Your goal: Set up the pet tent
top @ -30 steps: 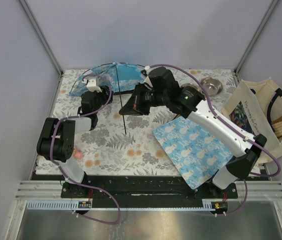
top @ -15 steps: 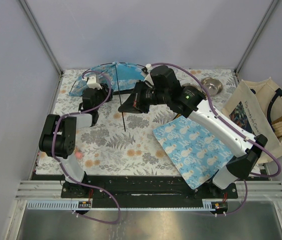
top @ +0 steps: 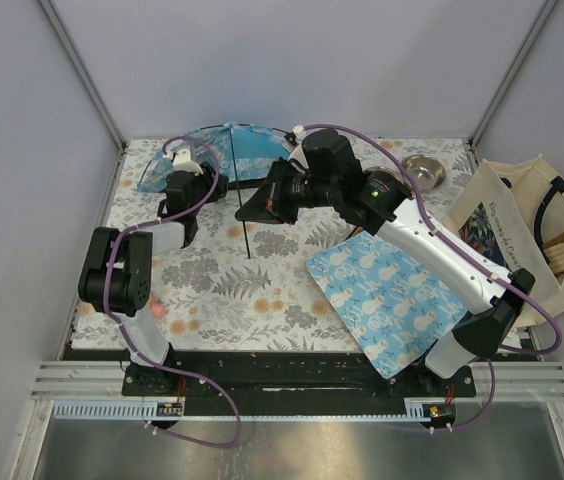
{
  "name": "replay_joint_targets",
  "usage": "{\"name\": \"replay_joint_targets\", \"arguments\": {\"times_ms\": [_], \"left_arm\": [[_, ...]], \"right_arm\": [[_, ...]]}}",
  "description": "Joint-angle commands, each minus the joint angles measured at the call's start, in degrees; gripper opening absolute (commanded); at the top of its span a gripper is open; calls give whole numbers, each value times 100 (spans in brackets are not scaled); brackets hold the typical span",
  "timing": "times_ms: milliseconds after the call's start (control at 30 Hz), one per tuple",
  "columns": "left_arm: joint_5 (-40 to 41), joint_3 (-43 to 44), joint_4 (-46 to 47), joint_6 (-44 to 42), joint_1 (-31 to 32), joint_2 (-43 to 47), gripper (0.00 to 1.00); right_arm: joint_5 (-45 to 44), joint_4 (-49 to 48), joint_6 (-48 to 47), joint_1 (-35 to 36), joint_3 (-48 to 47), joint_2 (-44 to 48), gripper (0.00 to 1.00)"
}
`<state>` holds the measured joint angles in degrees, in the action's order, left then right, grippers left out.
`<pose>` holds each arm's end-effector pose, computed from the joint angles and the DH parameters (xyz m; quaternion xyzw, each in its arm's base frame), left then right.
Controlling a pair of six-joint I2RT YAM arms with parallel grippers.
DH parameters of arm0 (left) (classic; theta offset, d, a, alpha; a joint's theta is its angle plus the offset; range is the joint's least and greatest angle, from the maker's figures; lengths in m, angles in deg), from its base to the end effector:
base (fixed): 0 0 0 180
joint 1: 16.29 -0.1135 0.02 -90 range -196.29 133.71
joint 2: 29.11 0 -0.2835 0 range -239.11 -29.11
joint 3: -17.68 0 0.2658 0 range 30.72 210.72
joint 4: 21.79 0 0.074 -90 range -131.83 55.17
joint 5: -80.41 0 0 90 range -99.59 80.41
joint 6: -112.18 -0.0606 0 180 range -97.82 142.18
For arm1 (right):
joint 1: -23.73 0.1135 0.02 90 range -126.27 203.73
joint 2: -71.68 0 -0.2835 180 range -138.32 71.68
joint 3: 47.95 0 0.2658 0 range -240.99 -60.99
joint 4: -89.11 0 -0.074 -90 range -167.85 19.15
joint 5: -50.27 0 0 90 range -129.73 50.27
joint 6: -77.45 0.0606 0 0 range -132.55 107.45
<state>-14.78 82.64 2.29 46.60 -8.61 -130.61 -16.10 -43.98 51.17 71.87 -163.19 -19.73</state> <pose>0.4168 -0.0617 0.2041 -0.0853 0.7747 -0.2069 0.5914 0.2417 0.3061 0.4535 -0.0012 0.8244 0.5427 0.1608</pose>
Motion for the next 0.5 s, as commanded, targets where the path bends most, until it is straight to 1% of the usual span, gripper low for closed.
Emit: {"name": "replay_joint_targets", "arguments": {"times_ms": [0, 100, 200, 333, 467], "left_arm": [[-26, 318, 181, 203, -21, -142, 47], [-17, 398, 155, 291, -21, -230, 40], [-8, 415, 164, 361, -21, -292, 26], [-87, 354, 304, 344, -21, -284, 0], [-464, 319, 322, 230, -21, -117, 0]], "right_arm": [[-79, -530, -123, -121, -20, 221, 0], [-61, -548, -97, -130, -11, 212, 0], [-17, -592, -62, -138, 33, 221, 0], [9, -627, -35, -156, 50, 194, 0], [0, -837, -53, -165, 225, 177, 0]]}}
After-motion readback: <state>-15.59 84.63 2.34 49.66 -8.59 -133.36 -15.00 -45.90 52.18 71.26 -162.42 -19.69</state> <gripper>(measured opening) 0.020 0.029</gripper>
